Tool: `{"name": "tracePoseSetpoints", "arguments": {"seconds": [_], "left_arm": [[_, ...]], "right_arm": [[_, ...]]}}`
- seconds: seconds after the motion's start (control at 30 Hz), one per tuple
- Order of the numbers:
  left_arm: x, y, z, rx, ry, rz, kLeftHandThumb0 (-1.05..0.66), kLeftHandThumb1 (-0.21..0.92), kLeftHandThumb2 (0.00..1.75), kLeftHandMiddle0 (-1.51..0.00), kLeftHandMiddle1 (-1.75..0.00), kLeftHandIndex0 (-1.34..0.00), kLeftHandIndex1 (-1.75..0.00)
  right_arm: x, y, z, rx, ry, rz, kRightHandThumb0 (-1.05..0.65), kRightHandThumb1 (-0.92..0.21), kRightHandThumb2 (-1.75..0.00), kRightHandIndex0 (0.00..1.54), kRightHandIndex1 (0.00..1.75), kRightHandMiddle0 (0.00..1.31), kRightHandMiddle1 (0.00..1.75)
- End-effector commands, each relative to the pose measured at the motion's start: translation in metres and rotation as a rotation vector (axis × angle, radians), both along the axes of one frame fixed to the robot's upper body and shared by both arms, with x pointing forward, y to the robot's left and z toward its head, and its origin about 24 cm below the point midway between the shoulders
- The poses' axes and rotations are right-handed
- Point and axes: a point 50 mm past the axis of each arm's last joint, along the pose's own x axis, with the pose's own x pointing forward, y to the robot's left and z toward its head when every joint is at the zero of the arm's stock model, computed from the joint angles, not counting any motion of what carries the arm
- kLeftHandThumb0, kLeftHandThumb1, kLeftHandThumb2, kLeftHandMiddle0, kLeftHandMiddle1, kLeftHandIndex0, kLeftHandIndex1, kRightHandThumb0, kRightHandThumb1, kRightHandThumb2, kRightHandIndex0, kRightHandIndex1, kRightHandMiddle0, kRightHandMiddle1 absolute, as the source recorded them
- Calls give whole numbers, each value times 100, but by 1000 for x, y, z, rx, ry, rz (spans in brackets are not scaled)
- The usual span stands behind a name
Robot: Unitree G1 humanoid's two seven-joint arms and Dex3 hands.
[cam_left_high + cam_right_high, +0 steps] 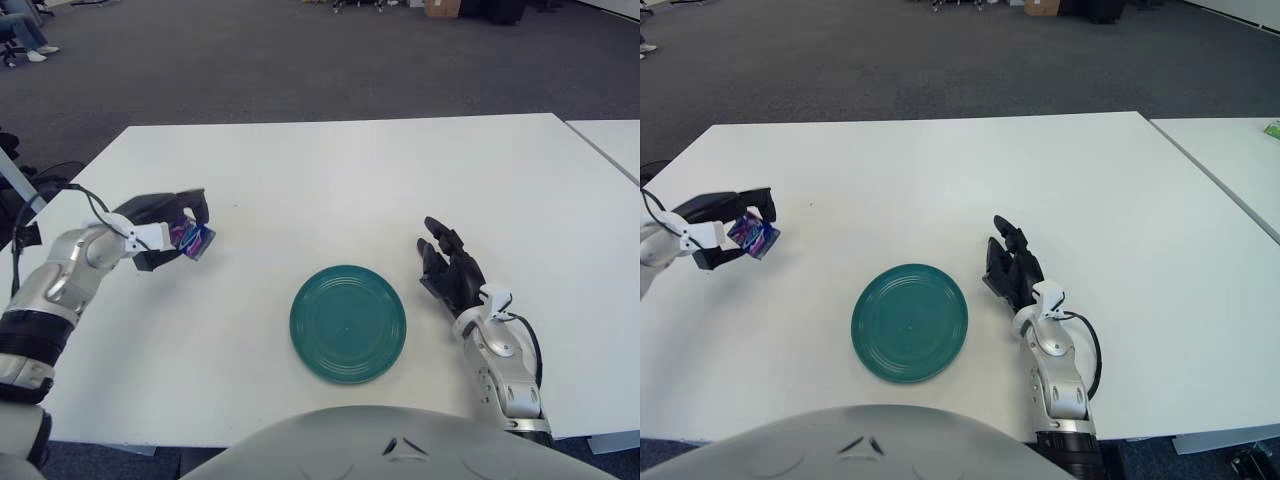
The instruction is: Put the gum into the plate.
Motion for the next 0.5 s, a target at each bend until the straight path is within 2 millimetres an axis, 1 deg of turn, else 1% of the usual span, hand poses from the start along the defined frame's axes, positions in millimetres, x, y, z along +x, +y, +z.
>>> {"name": "tracePoseSetpoints", "arguments": {"seconds": [0.0,0.17,0.47], "left_arm": [[-10,-11,23,-55,-101,-16,0,16,149,-73,-169,-52,-175],[-14,-21,36,-67,-152,-40,0,17,149,-71,-172,-52,-175],[-19,-38,43,-87,-161,-79,0,17,149,-69,-174,-51,-175]], "right_arm": [[-5,-1,-16,6,97,-1,-64,-92,-87,19,0,0,41],[-4,-1,-15,5,94,-1,-64,-92,-87,18,0,0,40],[-3,-1,-15,13,94,-5,-64,-92,-86,18,0,0,40]]}}
